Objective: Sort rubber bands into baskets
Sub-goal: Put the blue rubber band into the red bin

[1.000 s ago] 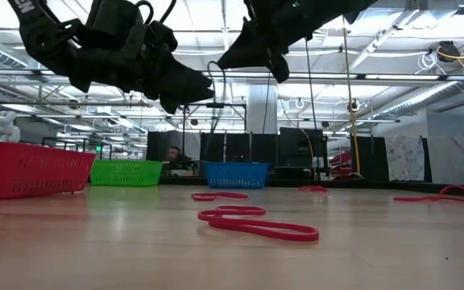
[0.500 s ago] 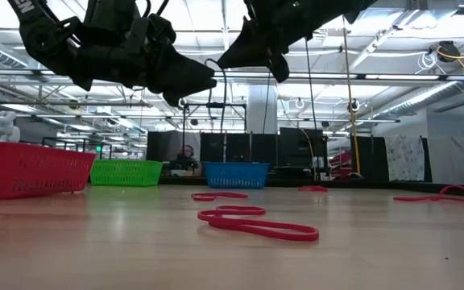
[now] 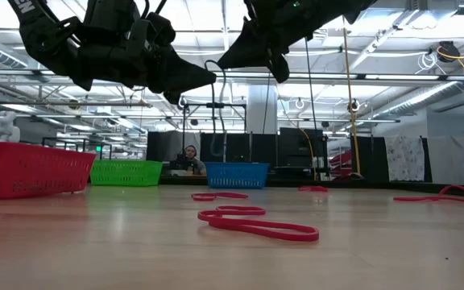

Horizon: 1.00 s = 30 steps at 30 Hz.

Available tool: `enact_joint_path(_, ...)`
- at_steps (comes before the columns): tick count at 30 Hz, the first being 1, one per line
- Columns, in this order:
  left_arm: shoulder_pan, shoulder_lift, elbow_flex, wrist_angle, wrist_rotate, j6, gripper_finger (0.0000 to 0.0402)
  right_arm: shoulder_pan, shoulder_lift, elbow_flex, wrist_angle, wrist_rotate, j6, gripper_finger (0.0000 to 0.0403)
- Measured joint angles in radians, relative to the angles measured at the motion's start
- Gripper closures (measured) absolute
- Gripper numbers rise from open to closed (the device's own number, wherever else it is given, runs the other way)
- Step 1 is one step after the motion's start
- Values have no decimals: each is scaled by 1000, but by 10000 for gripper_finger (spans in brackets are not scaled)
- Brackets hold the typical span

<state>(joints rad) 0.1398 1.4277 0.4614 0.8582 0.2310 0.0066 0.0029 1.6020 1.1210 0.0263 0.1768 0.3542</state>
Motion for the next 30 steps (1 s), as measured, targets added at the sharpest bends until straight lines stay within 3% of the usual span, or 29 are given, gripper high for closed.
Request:
enact_joint_path(7,0,0,0,2,-5,7,398,0,0,0,-37,-3,-23,398)
enact_joint_path(14,0,-47,0,-130,-5,6,400,2,0,0,-94,-2,-30,340)
enact_joint_path(18,-13,-188,0,-383,8,1,400,12,-1,0,-216,-36,-5,306)
enact_joint_path(22,-57,-389,42,-811,21,-20,401,38,-1,0,-320,-51,52,288)
enact_joint_path(30,-152,-691,215,-1509,-131,-214,401,110,-1,0,-374,-48,53,282)
